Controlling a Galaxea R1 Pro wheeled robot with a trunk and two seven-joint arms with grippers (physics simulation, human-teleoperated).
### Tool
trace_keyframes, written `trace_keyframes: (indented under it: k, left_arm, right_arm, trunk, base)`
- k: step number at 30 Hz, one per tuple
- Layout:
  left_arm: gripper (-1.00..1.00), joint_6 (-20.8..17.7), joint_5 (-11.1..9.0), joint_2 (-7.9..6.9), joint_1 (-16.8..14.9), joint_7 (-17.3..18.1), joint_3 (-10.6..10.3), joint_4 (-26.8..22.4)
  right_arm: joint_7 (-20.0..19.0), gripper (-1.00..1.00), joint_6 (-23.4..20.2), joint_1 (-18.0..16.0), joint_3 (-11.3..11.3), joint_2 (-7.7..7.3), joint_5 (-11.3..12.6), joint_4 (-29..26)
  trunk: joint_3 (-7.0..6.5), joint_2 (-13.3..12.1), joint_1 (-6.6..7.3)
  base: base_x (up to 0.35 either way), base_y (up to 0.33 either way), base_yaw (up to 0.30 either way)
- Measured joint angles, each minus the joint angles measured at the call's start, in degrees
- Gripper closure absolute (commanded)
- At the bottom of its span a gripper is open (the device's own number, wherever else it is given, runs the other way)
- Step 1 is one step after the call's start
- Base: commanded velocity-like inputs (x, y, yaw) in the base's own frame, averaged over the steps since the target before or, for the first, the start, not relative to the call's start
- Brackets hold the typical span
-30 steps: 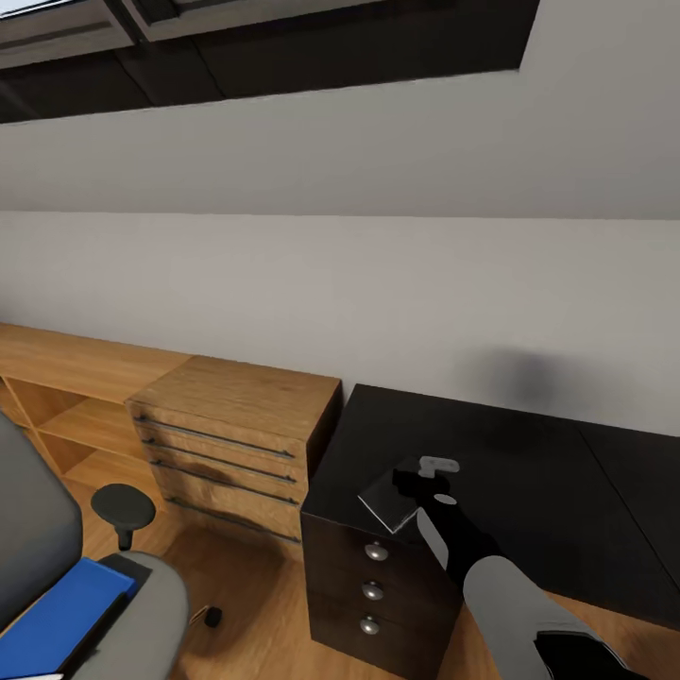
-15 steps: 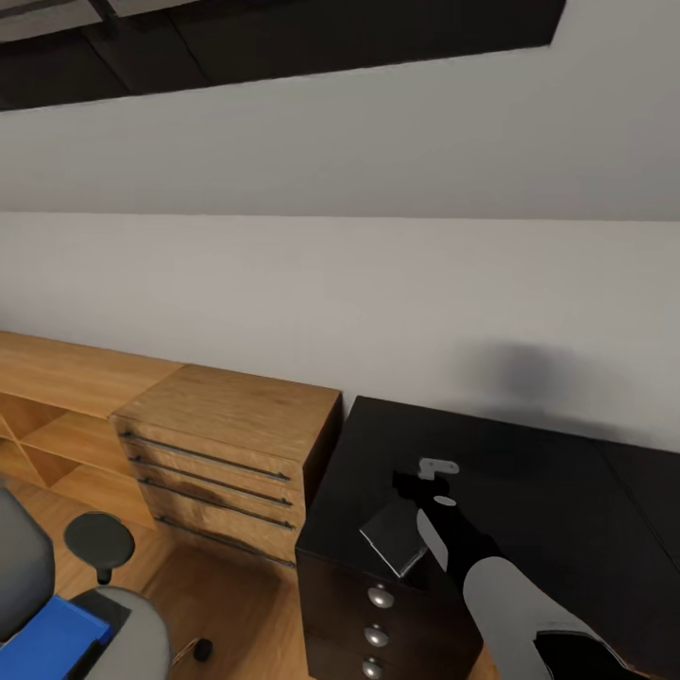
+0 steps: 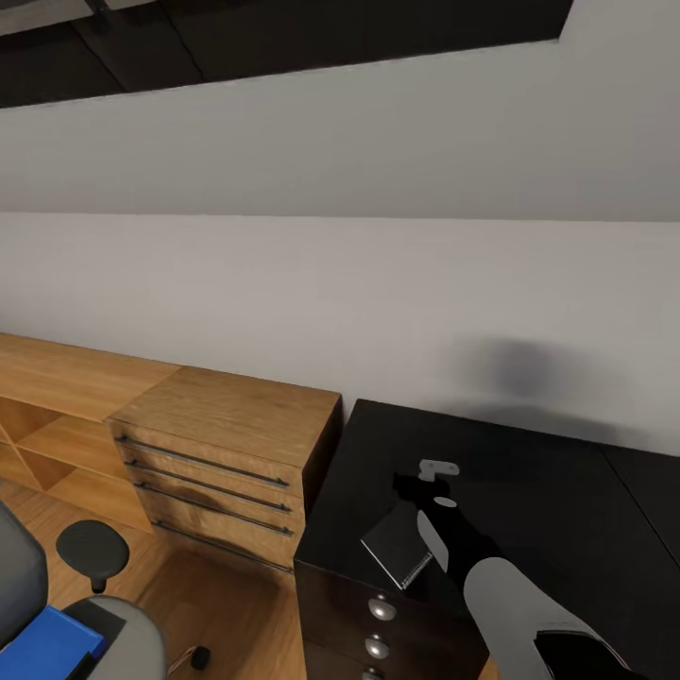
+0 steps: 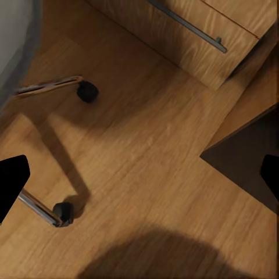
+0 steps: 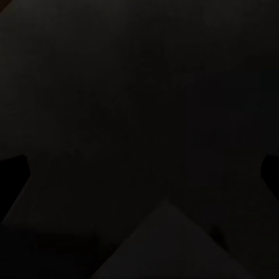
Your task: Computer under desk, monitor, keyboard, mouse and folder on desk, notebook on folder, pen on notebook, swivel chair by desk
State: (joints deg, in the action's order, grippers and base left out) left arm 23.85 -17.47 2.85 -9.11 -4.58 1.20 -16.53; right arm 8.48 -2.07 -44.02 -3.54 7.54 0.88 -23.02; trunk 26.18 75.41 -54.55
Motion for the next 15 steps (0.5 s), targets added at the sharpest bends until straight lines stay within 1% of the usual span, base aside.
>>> trace_keyframes:
  k: [1,15]
  left_arm:
    - [-1.0,0.0,0.0,0.08,0.0,-0.01,0.0,0.0]
    - [-1.0,0.0,-0.09,0.36,0.0,-0.08,0.08,0.0]
  right_arm:
    - [0.0,-1.0,0.0,0.0,0.0,-0.01,0.0,0.0]
    - [0.07,-1.0,-0.41,0.0,-0.01,-0.12,-0.05,0.11]
  trunk:
    - [0.0,0.0,0.0]
    - [2.51,5.6,-3.07]
  base:
    - [0.001,0.0,0.0]
    - [0.0,0.0,0.0]
